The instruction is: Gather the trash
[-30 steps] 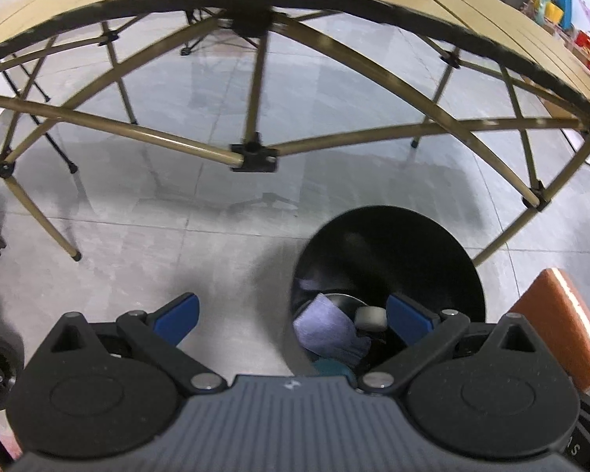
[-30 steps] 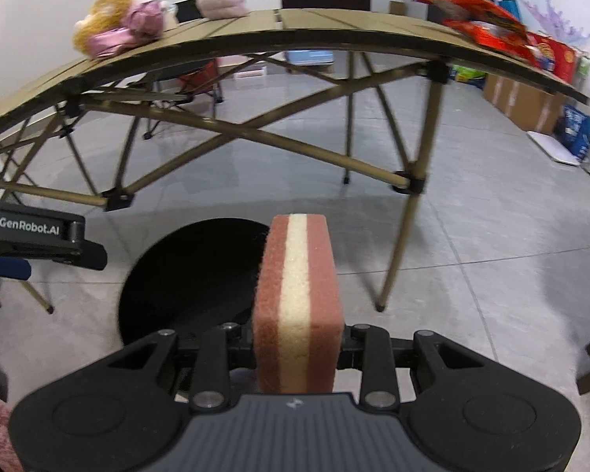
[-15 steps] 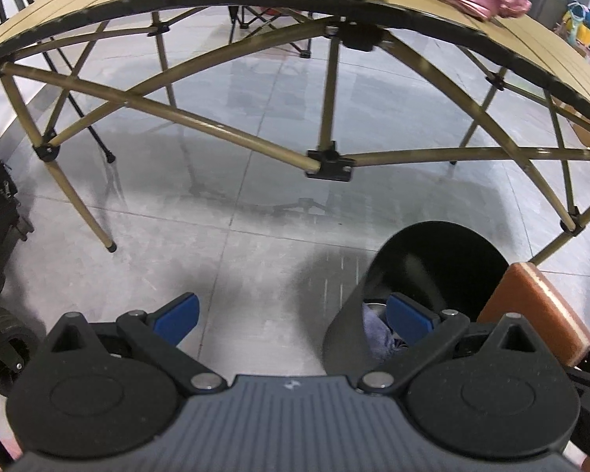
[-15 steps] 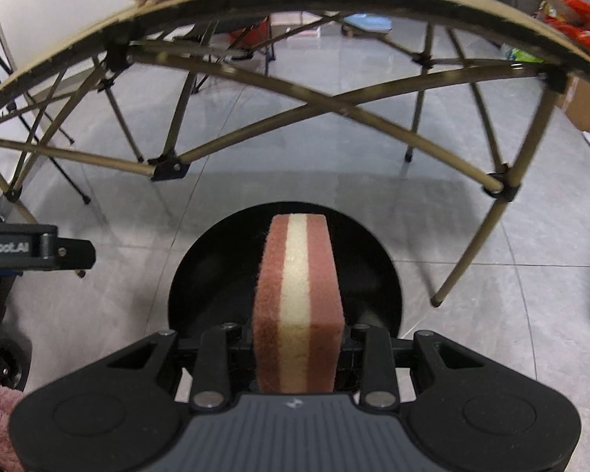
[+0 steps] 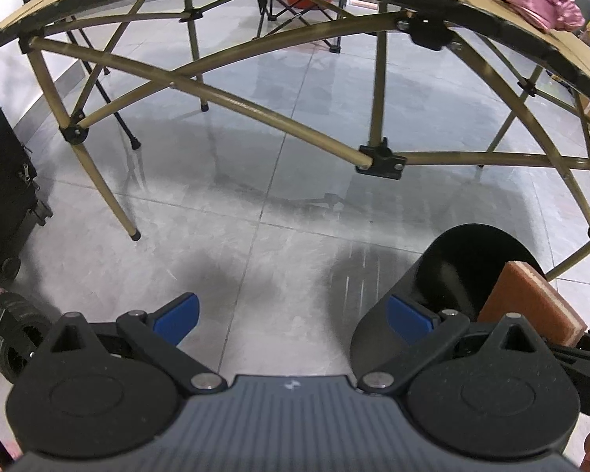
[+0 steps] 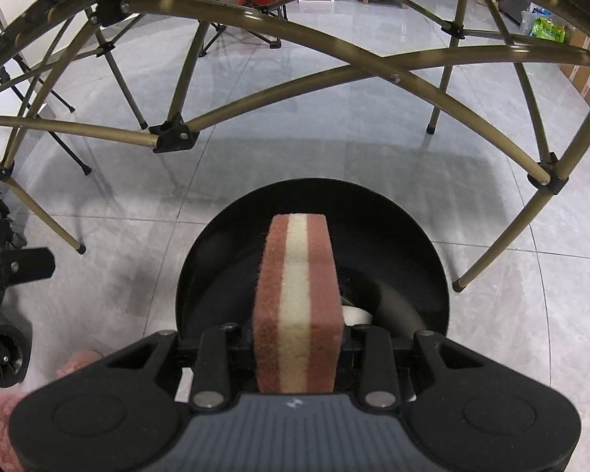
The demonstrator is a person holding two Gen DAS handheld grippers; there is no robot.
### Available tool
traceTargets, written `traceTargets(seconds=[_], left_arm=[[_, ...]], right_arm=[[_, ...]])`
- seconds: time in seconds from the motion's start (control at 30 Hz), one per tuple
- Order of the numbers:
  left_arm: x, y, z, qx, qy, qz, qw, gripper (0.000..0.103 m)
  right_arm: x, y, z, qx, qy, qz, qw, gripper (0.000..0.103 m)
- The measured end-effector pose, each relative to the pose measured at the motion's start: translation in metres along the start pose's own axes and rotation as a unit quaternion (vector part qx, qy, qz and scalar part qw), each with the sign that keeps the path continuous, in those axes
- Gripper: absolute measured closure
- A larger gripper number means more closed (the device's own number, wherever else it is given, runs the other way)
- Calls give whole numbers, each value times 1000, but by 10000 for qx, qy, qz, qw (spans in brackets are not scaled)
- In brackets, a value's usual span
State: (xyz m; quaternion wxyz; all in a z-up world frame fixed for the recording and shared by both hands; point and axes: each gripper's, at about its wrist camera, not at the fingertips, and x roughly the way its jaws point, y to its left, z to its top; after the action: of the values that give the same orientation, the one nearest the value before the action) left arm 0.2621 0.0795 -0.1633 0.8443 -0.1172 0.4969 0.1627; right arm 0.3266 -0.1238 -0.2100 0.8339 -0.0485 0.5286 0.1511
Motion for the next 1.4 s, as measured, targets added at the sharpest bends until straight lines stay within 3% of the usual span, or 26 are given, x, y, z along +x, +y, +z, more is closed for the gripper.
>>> traceTargets(seconds=[0.4,0.47,0.5,0.53,1.03,1.4], left_arm=[[1,2,-3,19,14,12,10000,0],[1,2,-3,4,12,21,10000,0],[1,3,-3,-2,5,18,10000,0],[0,3,-3,-8,-1,13,10000,0],[-5,1,-4,30,-75,-55,10000,0],[-41,4,-5,15,-513,-341,9981,0]], right_arm=[[10,2,3,-8,75,19,10000,70],[11,2,4,12,67,14,10000,40],[10,2,4,20,70,0,10000,12],[10,2,4,-1,59,-8,10000,0],[5,4,0,-191,-151,-185,9995,0],[-34,-3,-4,-153,-838,-220,9961,0]])
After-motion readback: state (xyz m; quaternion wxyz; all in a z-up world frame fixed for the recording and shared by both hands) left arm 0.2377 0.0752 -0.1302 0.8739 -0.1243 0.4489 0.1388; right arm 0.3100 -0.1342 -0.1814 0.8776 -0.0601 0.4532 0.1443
